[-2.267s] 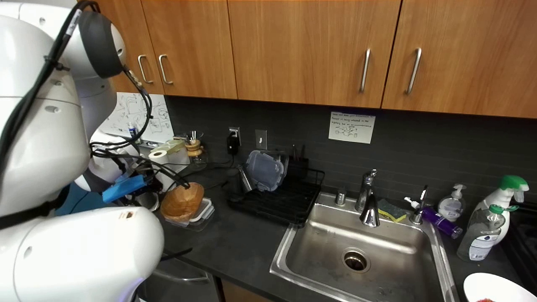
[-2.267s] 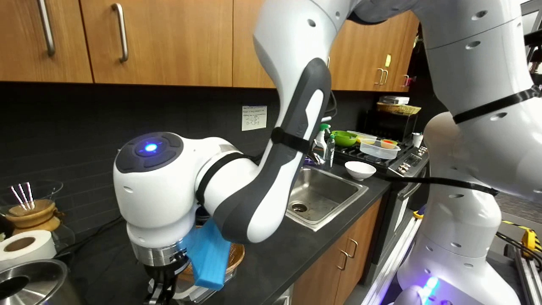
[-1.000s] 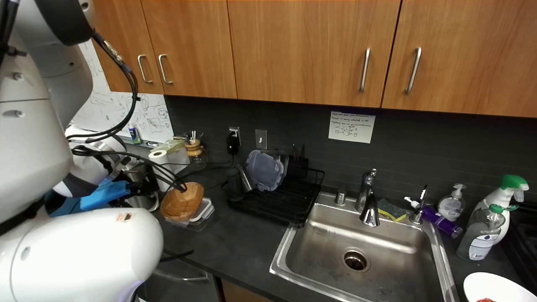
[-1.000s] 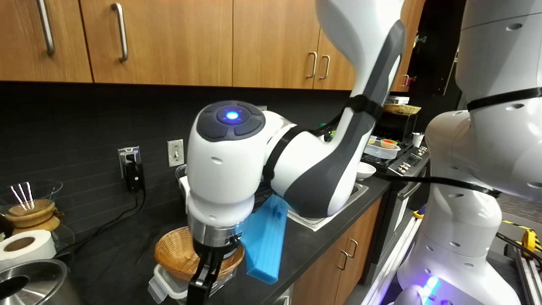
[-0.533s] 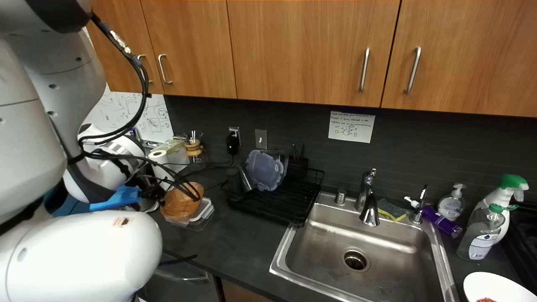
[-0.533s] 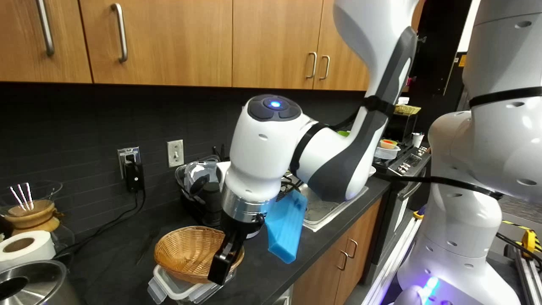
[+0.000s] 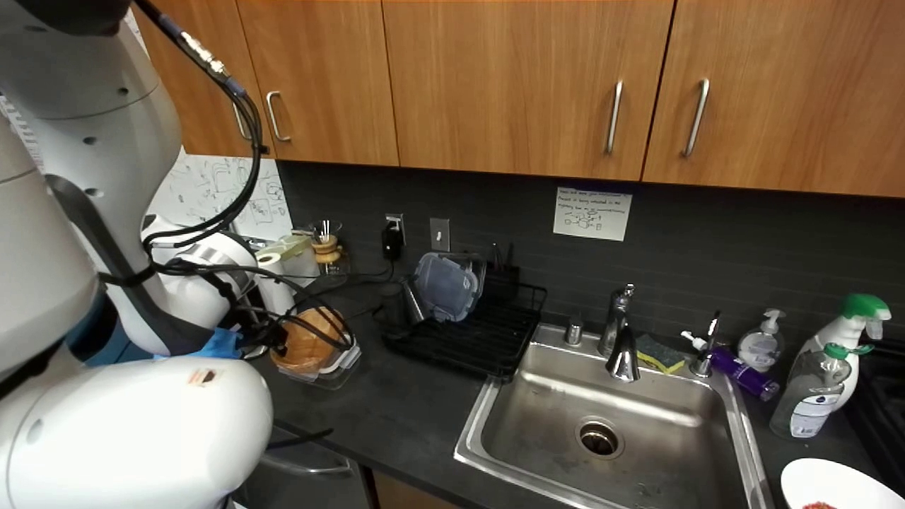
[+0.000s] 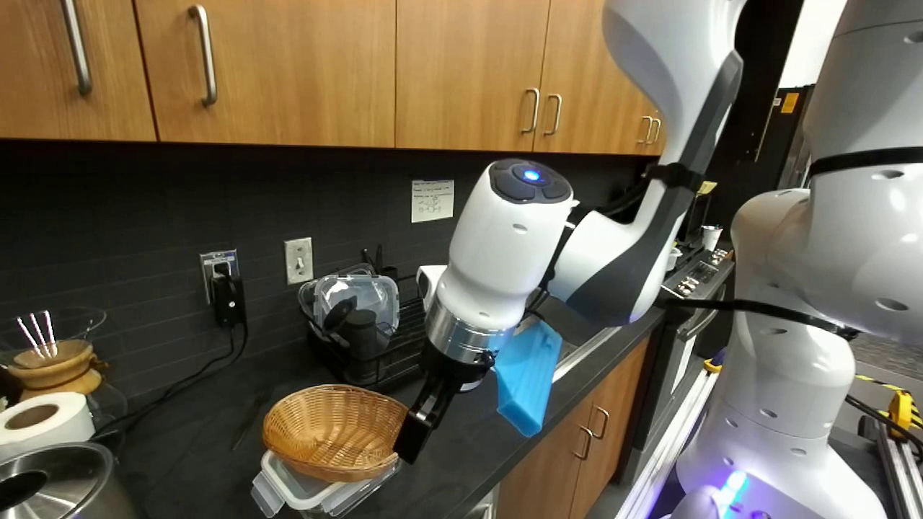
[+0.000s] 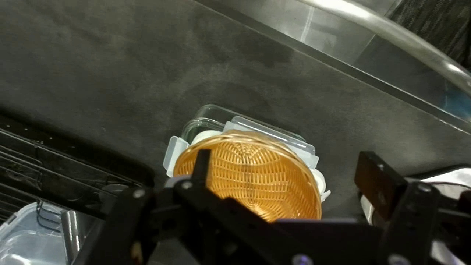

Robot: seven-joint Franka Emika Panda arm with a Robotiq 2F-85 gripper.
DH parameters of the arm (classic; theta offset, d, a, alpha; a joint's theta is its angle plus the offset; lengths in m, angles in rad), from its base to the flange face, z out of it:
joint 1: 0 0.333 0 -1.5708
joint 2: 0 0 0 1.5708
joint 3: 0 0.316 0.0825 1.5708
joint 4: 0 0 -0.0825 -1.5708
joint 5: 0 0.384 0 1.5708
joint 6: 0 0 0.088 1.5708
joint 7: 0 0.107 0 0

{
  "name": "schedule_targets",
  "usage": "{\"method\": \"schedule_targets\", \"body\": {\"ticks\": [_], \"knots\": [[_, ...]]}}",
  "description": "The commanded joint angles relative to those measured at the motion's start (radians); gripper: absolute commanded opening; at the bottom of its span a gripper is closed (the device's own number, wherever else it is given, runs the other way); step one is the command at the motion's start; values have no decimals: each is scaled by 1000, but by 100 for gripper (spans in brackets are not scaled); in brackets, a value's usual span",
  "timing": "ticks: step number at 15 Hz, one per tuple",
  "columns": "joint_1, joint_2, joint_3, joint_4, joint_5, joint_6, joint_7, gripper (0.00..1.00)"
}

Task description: Put the bowl on the lunch box

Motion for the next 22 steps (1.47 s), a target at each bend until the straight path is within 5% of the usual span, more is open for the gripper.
{"method": "schedule_targets", "body": {"ticks": [1,7,14,22], "knots": [[-24,-10,-23,-2,-109,22,119,100],[-98,8,-106,4,-261,124,221,100],[-257,113,-278,23,-377,433,118,100],[-269,183,-286,45,-351,455,86,100]]}}
